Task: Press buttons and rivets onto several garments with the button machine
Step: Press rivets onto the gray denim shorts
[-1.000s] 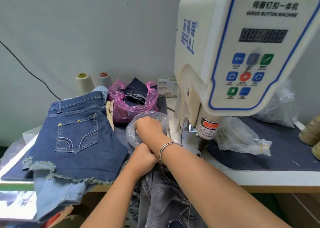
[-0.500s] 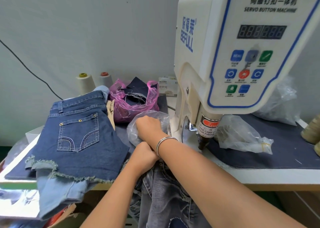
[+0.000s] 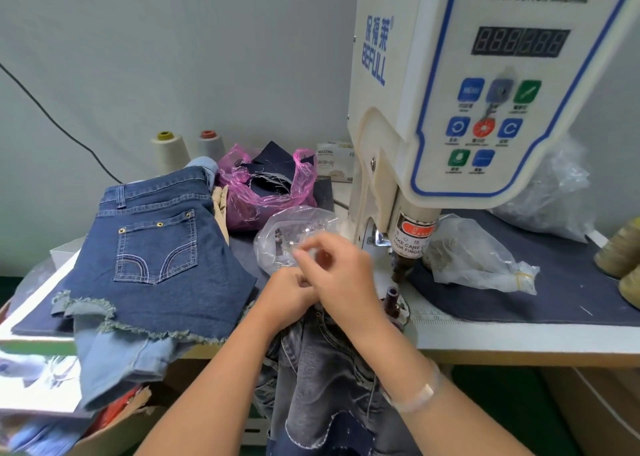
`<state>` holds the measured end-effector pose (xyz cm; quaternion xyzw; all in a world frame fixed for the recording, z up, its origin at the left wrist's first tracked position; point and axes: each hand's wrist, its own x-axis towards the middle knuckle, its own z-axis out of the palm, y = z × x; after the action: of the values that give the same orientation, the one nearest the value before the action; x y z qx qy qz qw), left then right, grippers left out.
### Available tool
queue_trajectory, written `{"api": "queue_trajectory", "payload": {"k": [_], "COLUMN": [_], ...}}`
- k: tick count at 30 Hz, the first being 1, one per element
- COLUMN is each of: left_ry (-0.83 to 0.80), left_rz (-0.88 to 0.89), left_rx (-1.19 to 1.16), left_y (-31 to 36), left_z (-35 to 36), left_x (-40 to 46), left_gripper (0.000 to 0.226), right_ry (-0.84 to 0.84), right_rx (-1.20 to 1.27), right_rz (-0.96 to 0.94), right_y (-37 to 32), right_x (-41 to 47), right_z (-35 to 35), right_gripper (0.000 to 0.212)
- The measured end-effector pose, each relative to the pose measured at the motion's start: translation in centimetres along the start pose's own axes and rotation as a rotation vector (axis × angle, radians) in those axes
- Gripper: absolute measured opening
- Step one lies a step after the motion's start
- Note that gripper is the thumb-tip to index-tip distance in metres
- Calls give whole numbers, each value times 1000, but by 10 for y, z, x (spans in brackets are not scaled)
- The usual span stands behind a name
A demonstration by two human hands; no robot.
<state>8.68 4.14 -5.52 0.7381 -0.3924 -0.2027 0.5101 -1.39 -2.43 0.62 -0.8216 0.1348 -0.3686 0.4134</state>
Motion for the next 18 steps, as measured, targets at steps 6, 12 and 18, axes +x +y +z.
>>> {"api": "queue_trajectory", "payload": {"k": [6,12,18], "left_ry": [-8,28,23], "left_rz": [-91,-88,-97], "left_rx": [-64,-36,-38], "left_y": [-3,0,1], "left_z": [1,2,1], "left_x": [-3,-4,-3], "left_gripper": [35,33,35], "right_ry": [92,17,-31], "right_rx": [84,123,59], "right_rz": [270,358,312], "right_y": [28,51,56], "right_x": [-72,-45,-41], "right_z": [-77,-97,-98], "right_gripper": [14,16,20]}}
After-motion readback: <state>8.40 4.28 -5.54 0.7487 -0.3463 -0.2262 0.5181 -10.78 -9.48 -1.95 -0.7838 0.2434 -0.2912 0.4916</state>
